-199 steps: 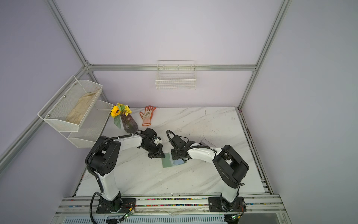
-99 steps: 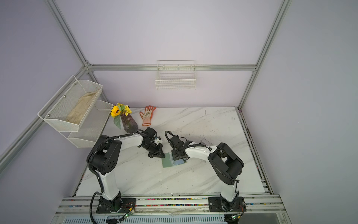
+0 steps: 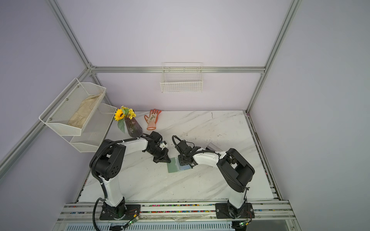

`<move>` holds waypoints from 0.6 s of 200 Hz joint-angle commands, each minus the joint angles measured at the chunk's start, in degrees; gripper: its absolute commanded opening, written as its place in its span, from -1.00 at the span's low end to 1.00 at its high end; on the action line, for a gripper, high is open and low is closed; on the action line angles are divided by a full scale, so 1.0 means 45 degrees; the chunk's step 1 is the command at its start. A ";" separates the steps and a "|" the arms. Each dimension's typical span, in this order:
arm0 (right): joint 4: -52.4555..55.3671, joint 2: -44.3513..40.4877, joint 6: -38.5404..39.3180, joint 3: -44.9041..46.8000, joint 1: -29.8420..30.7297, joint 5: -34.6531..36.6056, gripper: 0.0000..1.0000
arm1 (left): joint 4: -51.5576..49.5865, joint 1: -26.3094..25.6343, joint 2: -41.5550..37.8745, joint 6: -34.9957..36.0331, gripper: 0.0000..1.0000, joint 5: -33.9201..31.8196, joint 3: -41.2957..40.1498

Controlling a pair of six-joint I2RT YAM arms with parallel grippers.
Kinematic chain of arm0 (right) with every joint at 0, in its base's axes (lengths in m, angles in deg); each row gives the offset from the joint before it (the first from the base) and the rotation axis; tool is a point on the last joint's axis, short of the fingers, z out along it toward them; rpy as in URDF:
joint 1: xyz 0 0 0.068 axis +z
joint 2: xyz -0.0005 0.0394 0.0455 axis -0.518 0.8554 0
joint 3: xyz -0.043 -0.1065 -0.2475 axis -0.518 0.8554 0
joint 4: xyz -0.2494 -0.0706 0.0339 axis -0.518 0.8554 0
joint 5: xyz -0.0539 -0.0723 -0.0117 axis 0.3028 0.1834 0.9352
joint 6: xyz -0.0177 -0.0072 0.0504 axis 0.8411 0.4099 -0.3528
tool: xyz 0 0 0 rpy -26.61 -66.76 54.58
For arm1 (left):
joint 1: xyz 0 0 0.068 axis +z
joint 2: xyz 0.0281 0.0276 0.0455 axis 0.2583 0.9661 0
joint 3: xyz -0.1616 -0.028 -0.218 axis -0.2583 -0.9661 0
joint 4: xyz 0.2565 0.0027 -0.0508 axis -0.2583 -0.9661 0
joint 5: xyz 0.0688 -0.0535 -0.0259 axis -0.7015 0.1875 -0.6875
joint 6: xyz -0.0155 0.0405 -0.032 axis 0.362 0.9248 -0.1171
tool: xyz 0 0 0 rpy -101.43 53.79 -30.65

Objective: Insert credit cards into a card holder
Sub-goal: Open the card holder at the center of the board.

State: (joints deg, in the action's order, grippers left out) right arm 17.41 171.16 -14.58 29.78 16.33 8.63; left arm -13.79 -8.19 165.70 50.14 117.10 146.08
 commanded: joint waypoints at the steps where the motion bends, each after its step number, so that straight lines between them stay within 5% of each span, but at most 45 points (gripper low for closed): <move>1: 0.0457 -0.0161 -0.0279 0.0363 0.0083 -0.0730 -0.20 | 0.0872 -0.0284 0.0879 0.0295 -1.00 -0.1580 0.0079; 120: -0.0752 -0.0016 -0.0553 0.0558 0.0078 -0.2004 -0.26 | 0.0947 -0.0284 0.0957 0.0307 -1.00 -0.1600 -0.0057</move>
State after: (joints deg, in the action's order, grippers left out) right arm 14.31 170.77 -16.00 30.91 16.33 2.64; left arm -13.77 -8.19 165.75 50.17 117.12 146.08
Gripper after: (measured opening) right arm 0.371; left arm 0.047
